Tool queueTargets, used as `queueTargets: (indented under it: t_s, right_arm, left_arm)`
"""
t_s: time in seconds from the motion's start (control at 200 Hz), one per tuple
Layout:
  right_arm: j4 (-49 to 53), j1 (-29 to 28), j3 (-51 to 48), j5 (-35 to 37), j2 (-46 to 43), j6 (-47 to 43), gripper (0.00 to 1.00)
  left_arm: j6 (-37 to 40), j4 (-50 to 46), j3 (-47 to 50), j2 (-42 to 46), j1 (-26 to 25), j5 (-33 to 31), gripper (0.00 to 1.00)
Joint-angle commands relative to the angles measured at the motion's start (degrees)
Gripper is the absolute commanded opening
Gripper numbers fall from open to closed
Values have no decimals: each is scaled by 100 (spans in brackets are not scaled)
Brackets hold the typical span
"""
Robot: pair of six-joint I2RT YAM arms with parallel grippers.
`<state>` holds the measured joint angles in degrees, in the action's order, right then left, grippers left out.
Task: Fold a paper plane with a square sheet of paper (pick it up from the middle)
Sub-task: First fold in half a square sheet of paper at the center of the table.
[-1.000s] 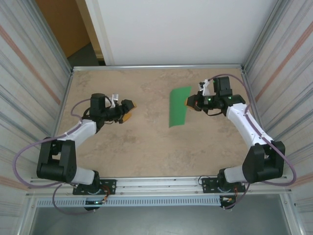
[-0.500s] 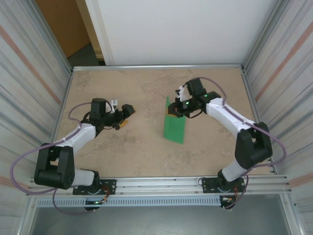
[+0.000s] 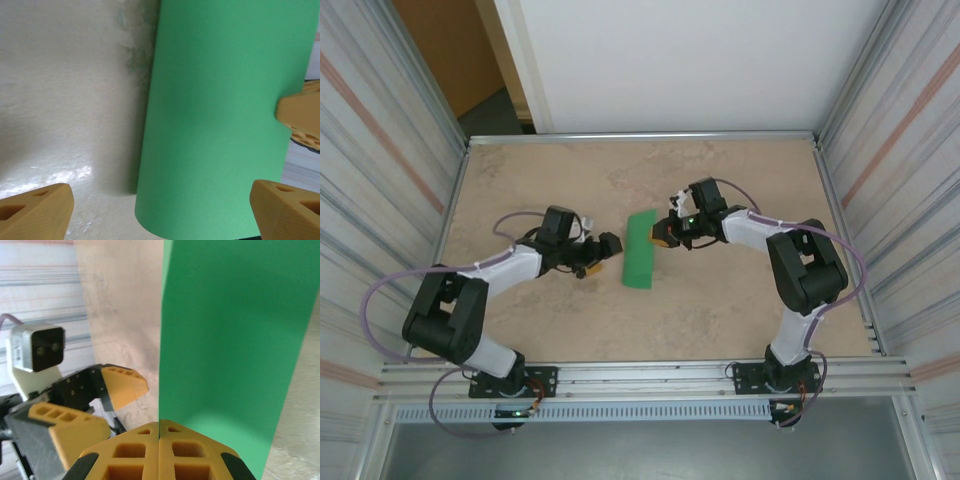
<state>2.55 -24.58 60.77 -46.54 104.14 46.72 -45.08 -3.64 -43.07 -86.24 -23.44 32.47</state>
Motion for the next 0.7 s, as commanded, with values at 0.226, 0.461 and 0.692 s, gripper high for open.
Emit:
queueTargets:
  t_s: [0.226,0.461,0.692]
  right_arm:
    - [3,66,232,-45,632,-213,3]
    - [213,101,546,-144,1013,-414,5]
    - [282,126,609,-186,1166,-454,7]
  left_arm:
    - [555,-664,-1061,-819,-362,-384,79]
    - [660,-939,-1569,-1304,-459,-611,67]
    - [942,-1409,-2132,-1799,-554,-814,58]
